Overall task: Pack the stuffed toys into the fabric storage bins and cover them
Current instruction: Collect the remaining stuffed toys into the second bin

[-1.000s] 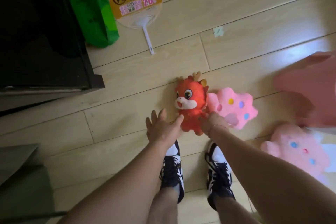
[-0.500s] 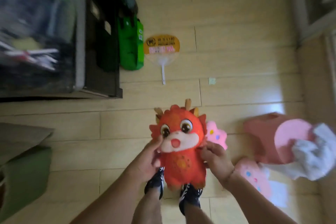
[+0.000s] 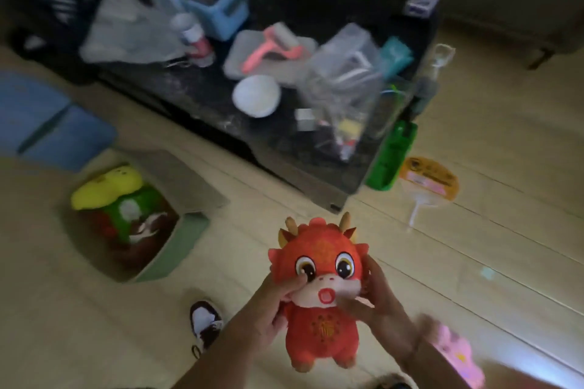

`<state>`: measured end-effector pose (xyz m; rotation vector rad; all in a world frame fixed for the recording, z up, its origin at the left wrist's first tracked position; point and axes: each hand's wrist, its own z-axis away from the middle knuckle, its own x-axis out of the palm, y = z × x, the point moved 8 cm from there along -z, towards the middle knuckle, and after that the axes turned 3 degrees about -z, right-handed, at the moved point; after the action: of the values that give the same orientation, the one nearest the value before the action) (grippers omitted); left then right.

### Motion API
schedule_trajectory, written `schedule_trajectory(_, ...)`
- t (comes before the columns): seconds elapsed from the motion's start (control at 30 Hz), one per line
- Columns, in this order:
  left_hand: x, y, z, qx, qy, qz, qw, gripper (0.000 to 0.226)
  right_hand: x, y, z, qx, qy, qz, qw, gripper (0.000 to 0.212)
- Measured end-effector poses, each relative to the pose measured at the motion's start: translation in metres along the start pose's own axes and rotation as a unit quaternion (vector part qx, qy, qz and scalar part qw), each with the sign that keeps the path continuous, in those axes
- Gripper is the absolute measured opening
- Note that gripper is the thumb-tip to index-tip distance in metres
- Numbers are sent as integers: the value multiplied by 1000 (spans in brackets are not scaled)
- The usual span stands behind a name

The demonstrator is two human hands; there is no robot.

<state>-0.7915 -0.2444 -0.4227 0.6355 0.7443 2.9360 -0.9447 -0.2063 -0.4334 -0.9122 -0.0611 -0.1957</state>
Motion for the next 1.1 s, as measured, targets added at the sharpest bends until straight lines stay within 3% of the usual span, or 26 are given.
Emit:
schedule_trajectory(0.1, -116, 32, 12, 19, 68, 36, 997, 114, 107, 0, -48, 6, -10, 34, 999, 78)
schedule_trajectory(0.17, -196, 48, 26, 31, 153, 58, 986, 119, 182, 4, -75, 23, -23, 67, 997, 89)
schedule_trajectory(0.27, -305, 77, 57, 75, 284, 87, 952, 77, 297, 6, -106, 21, -89, 102, 991, 94)
schedule_trajectory(0.43, -414, 121, 87, 139, 333, 64, 930, 53, 427, 5, -156, 44, -172, 131, 975, 86)
schedule_trajectory(0.57, -461, 151, 92, 166, 368, 45, 914, 58, 482, -2, -193, 49, -174, 167, 969, 92)
schedule_trajectory(0.7, -495, 171, 96, 96, 406, -28, 908, 91, 517, -6, -217, 77, -125, 146, 978, 99)
schedule_trajectory(0.87, -528, 203, 85, 41, 383, -164, 908, 86, 537, 9, -231, 185, -57, 183, 964, 73)
schedule_trajectory(0.97, -546, 232, 69, 52, 375, -250, 891, 81, 549, 25, -255, 200, -23, 190, 961, 104)
schedule_trajectory(1.0, -554, 239, 60, 66, 373, -273, 885, 81, 556, 29, -264, 185, -11, 176, 967, 100)
schedule_trajectory(1.1, -579, 250, 27, 93, 347, -332, 872, 86, 569, 42, -296, 163, 45, 120, 978, 58)
